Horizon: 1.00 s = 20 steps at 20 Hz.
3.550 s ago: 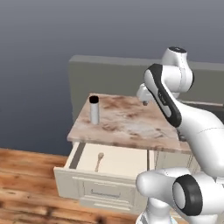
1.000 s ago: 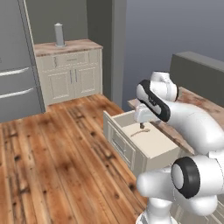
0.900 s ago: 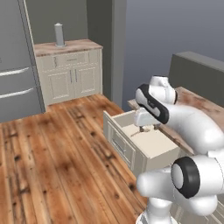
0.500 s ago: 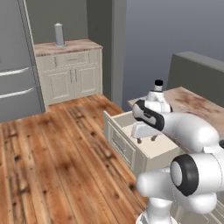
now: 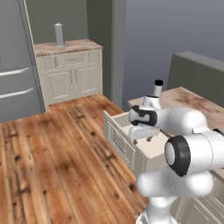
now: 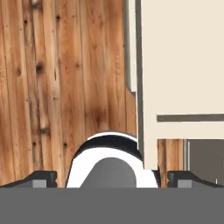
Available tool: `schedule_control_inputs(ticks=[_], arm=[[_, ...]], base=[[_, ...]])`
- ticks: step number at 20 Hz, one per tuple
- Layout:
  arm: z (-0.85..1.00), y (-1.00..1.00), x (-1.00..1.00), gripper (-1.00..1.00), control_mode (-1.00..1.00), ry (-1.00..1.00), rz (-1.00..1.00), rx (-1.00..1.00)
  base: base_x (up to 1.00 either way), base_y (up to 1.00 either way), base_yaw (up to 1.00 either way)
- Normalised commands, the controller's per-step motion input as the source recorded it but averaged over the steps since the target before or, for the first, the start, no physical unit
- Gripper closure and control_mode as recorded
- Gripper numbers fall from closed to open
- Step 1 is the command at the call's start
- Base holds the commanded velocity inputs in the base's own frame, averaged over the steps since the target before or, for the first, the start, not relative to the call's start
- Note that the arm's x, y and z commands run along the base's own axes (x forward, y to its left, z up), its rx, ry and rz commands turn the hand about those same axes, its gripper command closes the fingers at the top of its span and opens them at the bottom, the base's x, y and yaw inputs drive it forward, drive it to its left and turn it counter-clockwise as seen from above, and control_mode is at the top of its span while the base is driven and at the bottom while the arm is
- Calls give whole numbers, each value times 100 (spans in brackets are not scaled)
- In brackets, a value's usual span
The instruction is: Pick the wooden spoon from the drawer and place it on the counter.
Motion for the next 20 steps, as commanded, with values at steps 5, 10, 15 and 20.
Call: schedule_control_inputs(ticks=[5,10,15,20], arm=[[-25,0,62,-100,-100,0,0,0],[-35,0,57,-100,-100,4,4,0],[-51,0,40,-100,-100,5,5,0],[-67,0,23,-100,-100,7,6,0]], base=[[0,0,0],[0,0,0],[0,0,0],[0,0,0]])
